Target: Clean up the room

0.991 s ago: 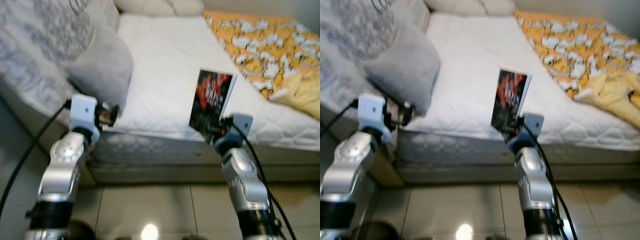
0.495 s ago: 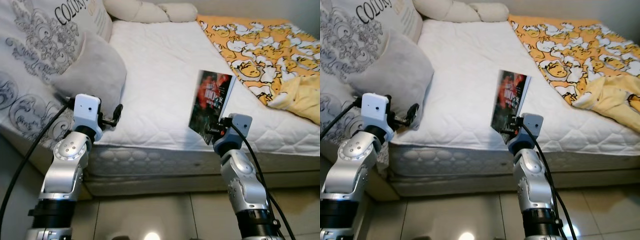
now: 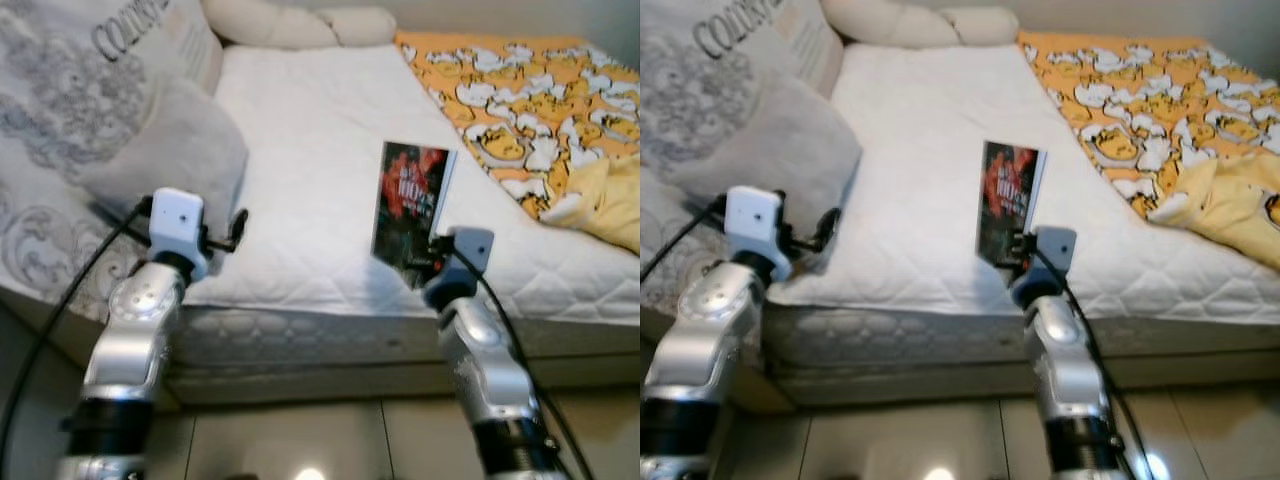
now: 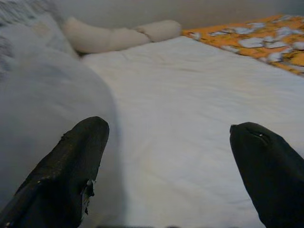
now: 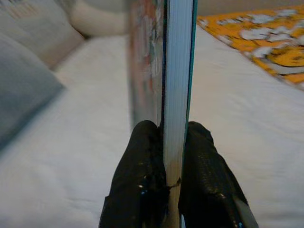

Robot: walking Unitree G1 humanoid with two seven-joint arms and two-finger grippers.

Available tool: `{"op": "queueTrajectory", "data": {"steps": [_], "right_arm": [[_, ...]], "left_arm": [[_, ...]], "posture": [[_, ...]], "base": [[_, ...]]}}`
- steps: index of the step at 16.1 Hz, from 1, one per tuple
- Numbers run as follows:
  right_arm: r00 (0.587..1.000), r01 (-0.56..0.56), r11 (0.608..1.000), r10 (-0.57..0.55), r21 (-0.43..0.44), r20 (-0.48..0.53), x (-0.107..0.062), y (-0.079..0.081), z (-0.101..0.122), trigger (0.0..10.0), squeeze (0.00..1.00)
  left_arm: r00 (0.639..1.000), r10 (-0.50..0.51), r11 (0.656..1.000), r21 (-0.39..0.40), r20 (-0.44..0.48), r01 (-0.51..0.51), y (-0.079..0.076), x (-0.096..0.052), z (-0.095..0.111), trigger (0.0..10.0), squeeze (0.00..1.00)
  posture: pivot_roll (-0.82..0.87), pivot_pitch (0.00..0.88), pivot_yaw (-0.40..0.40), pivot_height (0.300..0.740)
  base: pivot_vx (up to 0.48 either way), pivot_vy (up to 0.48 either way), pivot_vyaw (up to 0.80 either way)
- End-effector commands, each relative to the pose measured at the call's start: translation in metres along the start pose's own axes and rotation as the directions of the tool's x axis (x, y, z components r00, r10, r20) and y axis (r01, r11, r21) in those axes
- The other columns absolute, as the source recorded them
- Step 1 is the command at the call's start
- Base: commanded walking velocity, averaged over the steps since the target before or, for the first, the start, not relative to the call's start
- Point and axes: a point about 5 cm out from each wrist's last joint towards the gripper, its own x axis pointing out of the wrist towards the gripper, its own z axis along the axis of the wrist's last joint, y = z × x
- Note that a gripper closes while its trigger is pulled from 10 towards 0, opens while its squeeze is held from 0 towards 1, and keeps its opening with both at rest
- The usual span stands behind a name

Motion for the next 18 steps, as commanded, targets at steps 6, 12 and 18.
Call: {"op": "queueTrajectory", "data": {"steps": [6, 12, 18], "right_arm": [[0.998, 0.037, 0.999, -0.037, 0.002, 0.050, 0.0036, -0.0054, 0.0117, 10.0, 0.00], [0.998, 0.032, 0.999, -0.031, -0.018, 0.054, 0.0052, -0.0055, 0.0134, 10.0, 0.00], [0.999, 0.014, 0.999, -0.012, -0.034, 0.049, 0.0052, -0.0038, 0.0125, 10.0, 0.00]], "left_arm": [[1.000, 0.009, 1.000, 0.023, 0.003, -0.009, 0.0057, -0.0019, 0.0008, 10.0, 0.51], [1.000, 0.006, 1.000, 0.023, 0.003, -0.006, 0.0059, -0.0011, 0.0008, 10.0, 0.51], [1.000, 0.000, 1.000, 0.023, 0.002, 0.000, 0.0061, -0.0014, 0.0009, 10.0, 0.51]], "posture": [[0.04, 0.000, -0.034, 0.740], [0.04, 0.000, -0.035, 0.740], [0.04, 0.000, -0.035, 0.740]], "base": [[0.337, 0.000, 0.32], [0.337, 0.000, 0.00], [0.338, 0.000, 0.00]]}}
